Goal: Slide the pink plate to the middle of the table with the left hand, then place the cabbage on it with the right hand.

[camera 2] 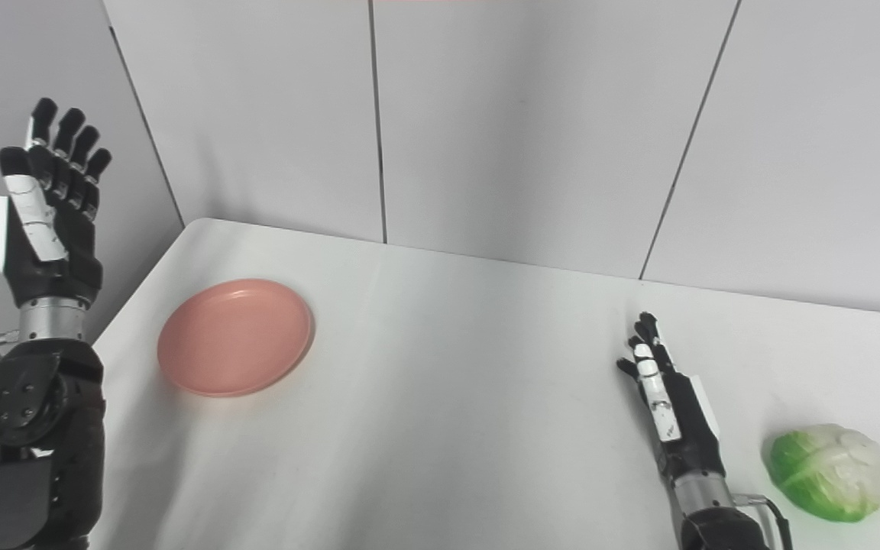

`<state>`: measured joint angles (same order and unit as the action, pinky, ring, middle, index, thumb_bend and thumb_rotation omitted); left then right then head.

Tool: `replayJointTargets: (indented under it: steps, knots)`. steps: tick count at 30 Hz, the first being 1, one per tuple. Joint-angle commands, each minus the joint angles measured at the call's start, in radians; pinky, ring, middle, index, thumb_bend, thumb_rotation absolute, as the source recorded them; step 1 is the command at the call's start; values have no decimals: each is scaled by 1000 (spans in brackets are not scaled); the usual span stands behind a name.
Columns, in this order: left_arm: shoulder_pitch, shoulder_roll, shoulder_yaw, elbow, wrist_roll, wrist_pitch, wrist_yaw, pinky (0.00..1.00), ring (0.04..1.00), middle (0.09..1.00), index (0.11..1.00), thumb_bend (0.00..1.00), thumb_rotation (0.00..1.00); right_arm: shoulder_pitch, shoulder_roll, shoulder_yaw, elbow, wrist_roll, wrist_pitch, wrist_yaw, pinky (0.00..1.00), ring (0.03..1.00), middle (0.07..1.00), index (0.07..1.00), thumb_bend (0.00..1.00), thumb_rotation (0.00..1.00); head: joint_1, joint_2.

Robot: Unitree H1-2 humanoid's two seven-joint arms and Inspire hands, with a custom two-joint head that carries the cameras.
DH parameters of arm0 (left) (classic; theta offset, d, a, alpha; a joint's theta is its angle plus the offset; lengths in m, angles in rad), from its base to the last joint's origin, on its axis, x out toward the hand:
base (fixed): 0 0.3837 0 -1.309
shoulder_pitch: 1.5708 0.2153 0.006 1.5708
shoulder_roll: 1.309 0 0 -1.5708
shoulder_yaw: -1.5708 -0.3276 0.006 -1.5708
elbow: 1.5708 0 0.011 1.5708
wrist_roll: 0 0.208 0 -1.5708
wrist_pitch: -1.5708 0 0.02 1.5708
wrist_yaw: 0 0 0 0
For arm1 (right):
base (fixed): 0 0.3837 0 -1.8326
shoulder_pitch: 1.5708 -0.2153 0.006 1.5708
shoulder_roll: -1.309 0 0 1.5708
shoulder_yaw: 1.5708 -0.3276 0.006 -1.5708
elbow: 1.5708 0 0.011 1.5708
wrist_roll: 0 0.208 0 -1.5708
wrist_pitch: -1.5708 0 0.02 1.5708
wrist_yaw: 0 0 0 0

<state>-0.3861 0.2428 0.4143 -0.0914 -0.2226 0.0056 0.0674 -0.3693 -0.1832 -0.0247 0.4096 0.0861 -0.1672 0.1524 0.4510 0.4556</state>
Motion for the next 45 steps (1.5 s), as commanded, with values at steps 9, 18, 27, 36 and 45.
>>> replayJointTargets:
  steps: [9, 18, 27, 36, 45]
  knots:
    - [-25, 49, 42, 58, -43, -23, 17, 947, 954, 951, 957, 897, 1000, 10, -10, -2, -4, -14, 28, -7, 987, 978, 993, 1000, 217, 1000, 3, 7]
    - [-28, 58, 51, 143, -65, -24, 11, 977, 965, 964, 967, 908, 1000, 12, -10, 0, -14, -18, 37, -12, 983, 976, 990, 999, 195, 1000, 3, 10]
    - [-37, 67, 46, 243, -93, -41, -2, 982, 971, 974, 979, 887, 1000, 16, -8, 0, -36, -28, 57, -19, 972, 968, 984, 994, 202, 1000, 3, 11]
    - [-47, 75, 49, 341, -113, -58, -9, 999, 982, 983, 984, 880, 1000, 15, -9, 0, -33, -34, 60, -22, 969, 965, 983, 995, 193, 1000, 3, 11]
    - [-56, 76, 38, 417, -102, -44, 2, 994, 981, 987, 987, 890, 1000, 17, -9, -3, -35, -23, 61, -14, 979, 972, 986, 994, 211, 1000, 3, 17]
